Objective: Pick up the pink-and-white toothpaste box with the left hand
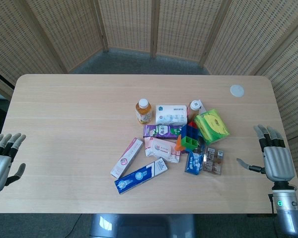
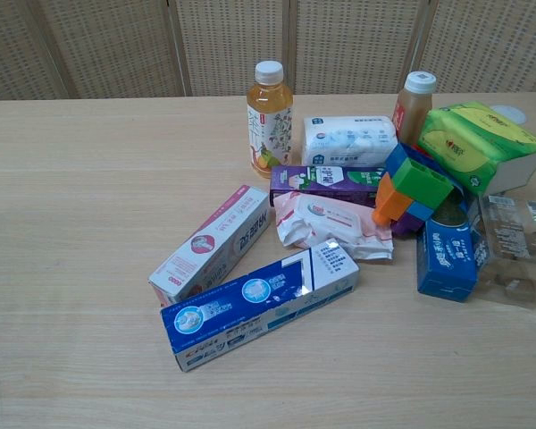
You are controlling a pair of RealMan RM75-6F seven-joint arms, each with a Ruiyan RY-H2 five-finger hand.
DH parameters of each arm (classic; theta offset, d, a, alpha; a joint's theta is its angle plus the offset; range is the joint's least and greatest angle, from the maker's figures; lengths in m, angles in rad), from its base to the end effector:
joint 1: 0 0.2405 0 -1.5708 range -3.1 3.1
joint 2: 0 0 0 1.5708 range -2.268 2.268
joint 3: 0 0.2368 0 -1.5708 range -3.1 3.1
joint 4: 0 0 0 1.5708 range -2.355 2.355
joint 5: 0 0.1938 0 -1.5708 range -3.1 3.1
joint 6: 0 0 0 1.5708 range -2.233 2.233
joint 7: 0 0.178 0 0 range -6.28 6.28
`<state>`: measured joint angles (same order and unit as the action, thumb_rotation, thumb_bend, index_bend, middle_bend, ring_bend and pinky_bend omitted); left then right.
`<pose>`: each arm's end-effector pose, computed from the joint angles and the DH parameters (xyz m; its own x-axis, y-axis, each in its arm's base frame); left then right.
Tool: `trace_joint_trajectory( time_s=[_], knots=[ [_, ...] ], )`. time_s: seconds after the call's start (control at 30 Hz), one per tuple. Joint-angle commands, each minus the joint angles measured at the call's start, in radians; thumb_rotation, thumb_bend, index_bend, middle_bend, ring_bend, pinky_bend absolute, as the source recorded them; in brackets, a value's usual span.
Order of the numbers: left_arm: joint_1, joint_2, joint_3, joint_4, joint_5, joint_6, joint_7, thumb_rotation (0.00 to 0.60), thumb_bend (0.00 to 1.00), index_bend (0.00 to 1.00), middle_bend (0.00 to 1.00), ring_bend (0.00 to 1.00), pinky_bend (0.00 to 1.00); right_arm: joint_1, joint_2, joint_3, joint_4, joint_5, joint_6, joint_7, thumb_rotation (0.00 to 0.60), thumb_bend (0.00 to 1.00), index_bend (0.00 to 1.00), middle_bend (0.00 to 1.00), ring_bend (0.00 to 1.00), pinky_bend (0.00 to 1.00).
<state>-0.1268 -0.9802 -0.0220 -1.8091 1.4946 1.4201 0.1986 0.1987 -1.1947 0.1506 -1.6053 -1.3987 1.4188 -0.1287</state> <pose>-0.2581 0.2146 0.1733 0.5240 0.0744 0.8485 0.8516 -0.0640 -0.5203 -0.2656 -0.2622 0.1561 0.4242 0.0645 0.9033 -0.9046 -0.0160 0.4260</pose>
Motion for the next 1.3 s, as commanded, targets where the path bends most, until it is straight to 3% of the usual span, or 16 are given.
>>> trace_joint_trajectory(
  time_s=[0.03, 0.43, 0.73, 0.93, 1.3],
  knots=[
    [-0.006, -0.003, 0.002, 0.008, 0.006, -0.01, -0.005, 0.6, 0.47, 0.0, 0.0, 0.0, 0.0, 0.001, 0.002, 0.001, -0.006, 0.0, 0.001, -0.003, 0.313, 0.03, 0.0, 0.0, 0.0, 0.0],
    [-0.084, 0.021, -0.002, 0.033, 0.038, -0.112, -0.01, 0.6, 0.46, 0.0, 0.0, 0.0, 0.0, -0.016, 0.014, -0.003, -0.036, -0.003, 0.028, -0.013, 0.318, 0.03, 0.0, 0.0, 0.0, 0.0],
    [-0.272, 0.011, -0.008, 0.095, 0.112, -0.36, 0.032, 0.6, 0.45, 0.0, 0.0, 0.0, 0.0, -0.027, 0.035, -0.002, -0.068, -0.001, 0.041, -0.029, 0.315, 0.03, 0.0, 0.0, 0.0, 0.0],
    [-0.394, -0.076, -0.023, 0.151, 0.157, -0.481, 0.095, 0.6, 0.36, 0.0, 0.0, 0.0, 0.0, -0.051, 0.062, -0.003, -0.095, 0.003, 0.073, -0.039, 0.312, 0.03, 0.0, 0.0, 0.0, 0.0],
    [-0.535, -0.262, -0.023, 0.299, 0.231, -0.545, 0.059, 0.6, 0.25, 0.0, 0.0, 0.0, 0.0, -0.087, 0.095, -0.004, -0.125, 0.008, 0.114, -0.047, 0.316, 0.03, 0.0, 0.0, 0.0, 0.0]
  ],
)
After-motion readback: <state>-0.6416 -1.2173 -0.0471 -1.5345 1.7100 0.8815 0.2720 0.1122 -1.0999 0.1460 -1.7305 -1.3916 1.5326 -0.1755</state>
